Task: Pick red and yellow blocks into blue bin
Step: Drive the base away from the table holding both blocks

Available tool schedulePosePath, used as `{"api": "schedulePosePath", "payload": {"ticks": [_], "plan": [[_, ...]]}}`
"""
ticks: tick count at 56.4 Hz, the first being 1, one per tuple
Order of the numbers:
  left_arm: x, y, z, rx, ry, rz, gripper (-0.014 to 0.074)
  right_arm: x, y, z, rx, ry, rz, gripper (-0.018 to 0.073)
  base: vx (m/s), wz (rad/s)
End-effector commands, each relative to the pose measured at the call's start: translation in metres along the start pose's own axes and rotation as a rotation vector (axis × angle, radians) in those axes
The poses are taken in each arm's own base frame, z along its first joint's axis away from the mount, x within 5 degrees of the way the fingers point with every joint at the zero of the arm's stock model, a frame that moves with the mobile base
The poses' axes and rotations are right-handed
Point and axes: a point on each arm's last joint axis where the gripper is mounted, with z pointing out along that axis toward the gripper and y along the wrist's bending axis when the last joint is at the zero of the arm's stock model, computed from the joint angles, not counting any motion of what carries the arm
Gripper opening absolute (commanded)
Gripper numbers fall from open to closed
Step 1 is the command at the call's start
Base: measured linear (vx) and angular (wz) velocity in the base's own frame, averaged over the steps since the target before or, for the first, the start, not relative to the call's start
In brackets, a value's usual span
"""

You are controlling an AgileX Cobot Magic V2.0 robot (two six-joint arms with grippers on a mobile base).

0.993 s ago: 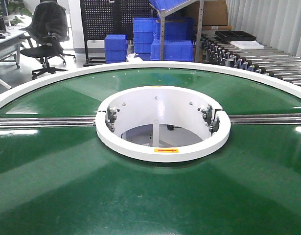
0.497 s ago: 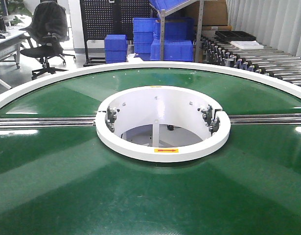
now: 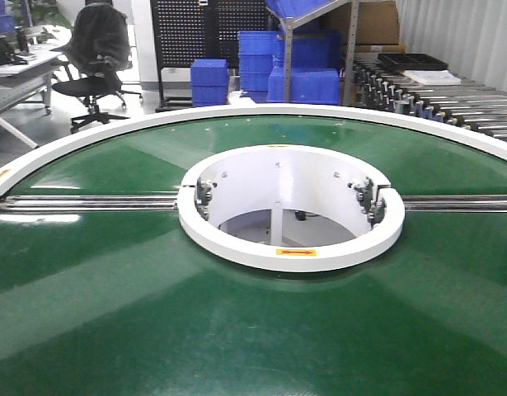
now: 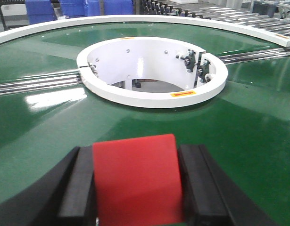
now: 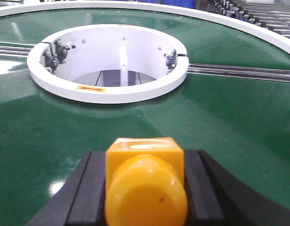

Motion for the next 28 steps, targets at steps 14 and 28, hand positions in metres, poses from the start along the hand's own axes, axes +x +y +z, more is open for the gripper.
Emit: {"api": "schedulePosePath", "payload": {"ticks": [14,28], "plan": [[-0.0155,0.0010,-0.0026,-0.016,-0.102,-0.016,0.0000,-0.0145,-0.0006,-0.0033,0.002,-0.098,-0.019,-0.0011,-0.07,0.27],[-0.0155,0.0010,-0.0026,-0.016,-0.102,-0.016,0.0000,-0.0145,-0.0006,-0.0033,0.002,-0.098,-0.019,-0.0011,-0.12,0.47]]}}
